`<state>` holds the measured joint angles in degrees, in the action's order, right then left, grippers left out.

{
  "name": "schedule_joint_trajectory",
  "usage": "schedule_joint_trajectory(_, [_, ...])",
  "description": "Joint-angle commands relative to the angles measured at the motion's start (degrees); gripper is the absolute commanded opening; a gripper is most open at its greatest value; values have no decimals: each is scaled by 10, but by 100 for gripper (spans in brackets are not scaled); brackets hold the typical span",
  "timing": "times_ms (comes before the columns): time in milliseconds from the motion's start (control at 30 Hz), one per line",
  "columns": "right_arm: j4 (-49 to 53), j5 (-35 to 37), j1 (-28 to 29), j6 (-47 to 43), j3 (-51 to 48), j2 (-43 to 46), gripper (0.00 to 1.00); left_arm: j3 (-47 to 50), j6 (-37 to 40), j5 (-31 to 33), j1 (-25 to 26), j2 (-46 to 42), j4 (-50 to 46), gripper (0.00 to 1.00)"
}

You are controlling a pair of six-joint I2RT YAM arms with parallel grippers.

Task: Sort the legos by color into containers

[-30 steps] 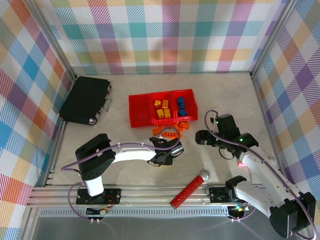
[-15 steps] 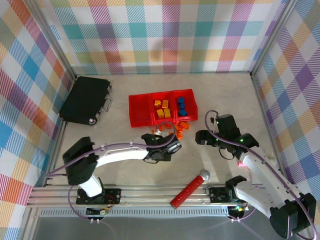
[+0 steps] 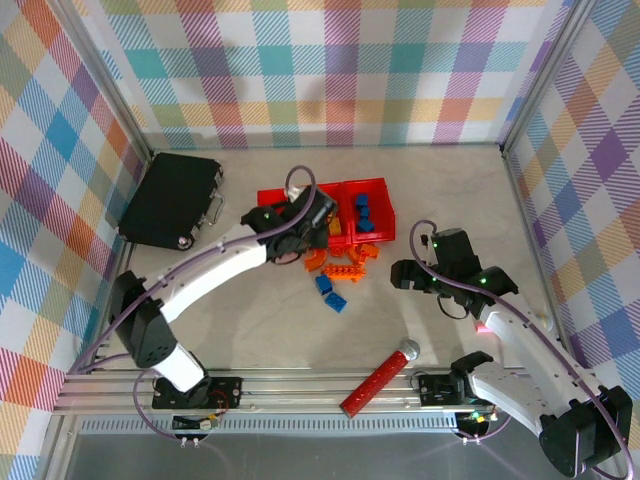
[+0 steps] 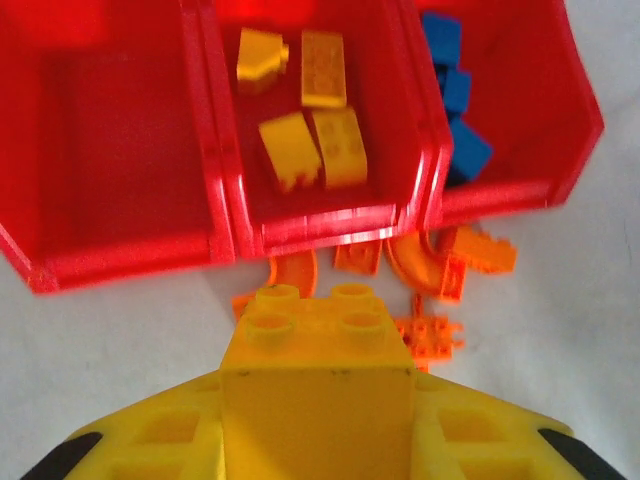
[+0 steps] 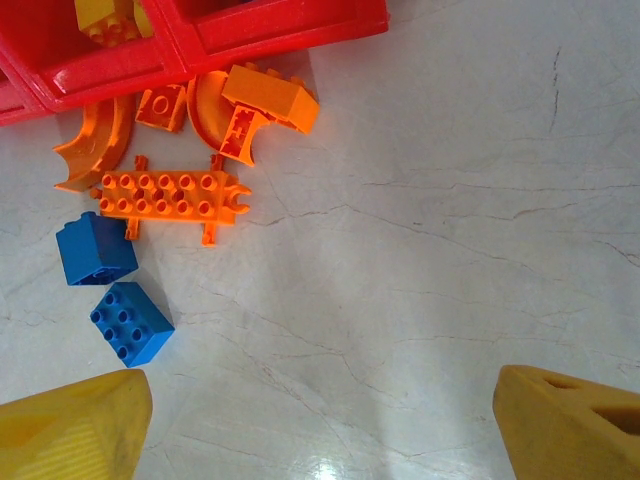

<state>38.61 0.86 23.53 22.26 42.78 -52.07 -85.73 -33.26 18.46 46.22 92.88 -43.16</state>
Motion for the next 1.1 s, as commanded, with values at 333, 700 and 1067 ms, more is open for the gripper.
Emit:
schedule_joint_trajectory(333, [-1,-6,-3,-2,-6,4,89,-208,85,-81,-79,227,55,32])
schedule_joint_trajectory(700, [16,5,-3,-10,-12,20,89,-240,62,-108,-117,309,94,32])
schedule_joint_trajectory(1067, [10,-1,-4,-3,-19,18,89,-236,80,-131,-122,328,106,47])
